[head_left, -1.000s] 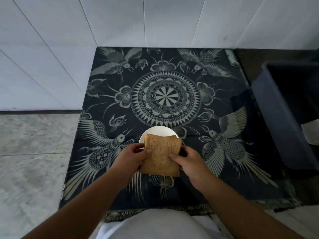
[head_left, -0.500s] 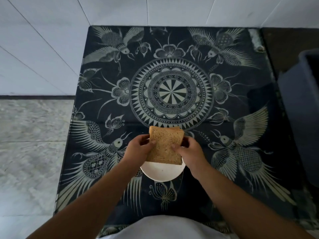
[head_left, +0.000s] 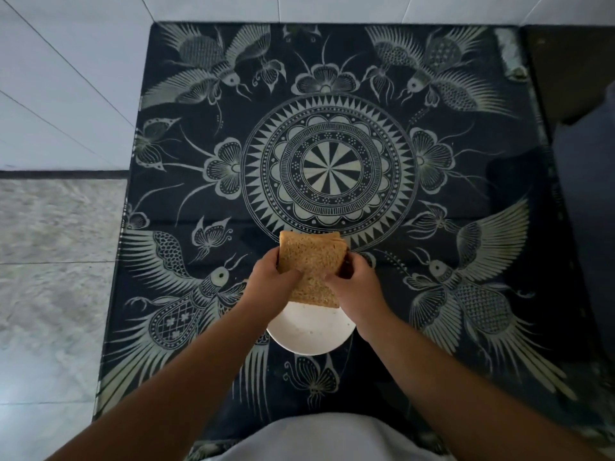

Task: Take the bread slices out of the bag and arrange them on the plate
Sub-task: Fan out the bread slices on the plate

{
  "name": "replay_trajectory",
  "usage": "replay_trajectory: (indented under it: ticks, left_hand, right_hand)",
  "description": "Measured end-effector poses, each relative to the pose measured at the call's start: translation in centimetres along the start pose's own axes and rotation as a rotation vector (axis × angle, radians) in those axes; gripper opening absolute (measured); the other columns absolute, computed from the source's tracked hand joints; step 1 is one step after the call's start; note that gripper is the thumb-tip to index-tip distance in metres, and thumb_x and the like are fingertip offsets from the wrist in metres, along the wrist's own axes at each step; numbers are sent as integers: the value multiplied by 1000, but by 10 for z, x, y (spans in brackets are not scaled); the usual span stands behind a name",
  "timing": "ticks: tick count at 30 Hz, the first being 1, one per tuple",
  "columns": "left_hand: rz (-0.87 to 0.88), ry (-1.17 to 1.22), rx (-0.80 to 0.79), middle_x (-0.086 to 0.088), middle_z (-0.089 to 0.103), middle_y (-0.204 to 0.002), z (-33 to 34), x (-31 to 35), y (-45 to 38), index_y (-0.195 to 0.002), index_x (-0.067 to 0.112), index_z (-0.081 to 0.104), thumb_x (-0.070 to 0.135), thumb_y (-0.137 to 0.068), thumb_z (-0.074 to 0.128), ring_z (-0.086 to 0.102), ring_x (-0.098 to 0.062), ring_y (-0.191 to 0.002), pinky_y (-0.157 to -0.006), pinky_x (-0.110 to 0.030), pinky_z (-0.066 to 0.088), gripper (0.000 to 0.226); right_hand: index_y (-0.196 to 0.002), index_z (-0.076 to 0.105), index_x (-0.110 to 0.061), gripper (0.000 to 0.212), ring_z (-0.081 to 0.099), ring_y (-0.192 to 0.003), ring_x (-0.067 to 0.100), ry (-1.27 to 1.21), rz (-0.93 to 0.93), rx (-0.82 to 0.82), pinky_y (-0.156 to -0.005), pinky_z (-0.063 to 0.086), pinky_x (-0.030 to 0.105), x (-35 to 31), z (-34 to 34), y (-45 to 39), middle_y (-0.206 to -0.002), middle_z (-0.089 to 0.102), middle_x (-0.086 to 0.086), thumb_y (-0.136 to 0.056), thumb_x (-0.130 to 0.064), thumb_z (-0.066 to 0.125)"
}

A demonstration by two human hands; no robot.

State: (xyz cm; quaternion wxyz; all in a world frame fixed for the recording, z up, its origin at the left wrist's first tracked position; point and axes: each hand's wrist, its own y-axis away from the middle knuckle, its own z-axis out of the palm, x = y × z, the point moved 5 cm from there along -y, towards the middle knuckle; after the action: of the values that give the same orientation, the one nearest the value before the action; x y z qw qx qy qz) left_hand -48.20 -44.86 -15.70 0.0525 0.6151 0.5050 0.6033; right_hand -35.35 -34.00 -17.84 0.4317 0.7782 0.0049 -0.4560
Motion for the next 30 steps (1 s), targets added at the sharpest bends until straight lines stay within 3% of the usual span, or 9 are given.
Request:
replay_trajectory:
  ticks: [2,5,7,12,17,21,24,27,30]
  left_hand:
    - [-8,7,-11,-1,64,-106,0,-1,0,-125,13,54,11,-89,58,63,-14,-92,-65,-24,48,36]
    - [-45,12,-36,-14,54,-127,0,-4,2,-133,12,50,17,-89,61,59,-30,-108,-84,-43,56,46]
    - [-47,7,-48,-16,49,-133,-1,-5,3,-136,13,48,20,-89,63,58,-32,-111,-92,-47,54,49]
    - [-39,-30,-18,-14,47,-134,-2,-9,6,-141,15,42,27,-89,64,56,-30,-112,-89,-41,52,58]
    - [-56,-24,-29,-16,51,-131,-1,-10,11,-138,11,45,23,-86,63,58,-31,-109,-94,-50,53,56]
    - [-49,-17,-29,-13,55,-125,-2,-10,11,-138,10,45,24,-87,63,60,-29,-107,-87,-43,54,56]
    - [-50,-23,-17,-13,55,-127,-3,-11,12,-139,12,44,23,-88,62,59,-29,-108,-92,-47,53,56]
    - [-43,-45,-9,-14,52,-131,-3,-13,13,-140,12,43,24,-86,63,58,-31,-110,-96,-53,51,59]
    - [-25,-65,4,-14,52,-129,-2,-12,14,-139,13,45,23,-86,63,57,-30,-110,-96,-52,51,57]
  right_hand:
    - [-126,57,-19,50,64,-104,20,46,-24,-9,-86,57,40,-1,2,2,-113,66,0,-81,-23,77]
    - [-124,58,-19,47,62,-104,21,170,-64,15,-88,56,42,-3,3,4,-121,55,4,-81,-28,76]
    - [-125,57,-19,49,60,-105,21,217,-59,25,-90,55,42,-3,4,4,-125,50,5,-81,-28,76]
    - [-135,50,-17,60,56,-113,24,206,-21,16,-95,53,45,-3,7,8,-131,46,5,-82,-28,75]
    - [-136,47,-18,62,56,-113,25,177,-6,-3,-93,53,48,-4,9,8,-132,47,6,-81,-25,73]
    - [-140,44,-18,66,53,-117,25,192,-19,-2,-95,52,49,-4,10,6,-134,45,6,-82,-26,73]
    - [-140,44,-18,66,53,-116,22,190,-26,6,-94,52,44,-2,9,6,-134,44,5,-83,-28,74]
    - [-135,48,-19,60,52,-104,15,197,-45,31,-81,47,33,2,8,8,-129,42,3,-83,-29,74]
    - [-136,47,-20,60,50,-102,15,214,-52,44,-78,43,30,4,10,9,-125,38,0,-82,-28,72]
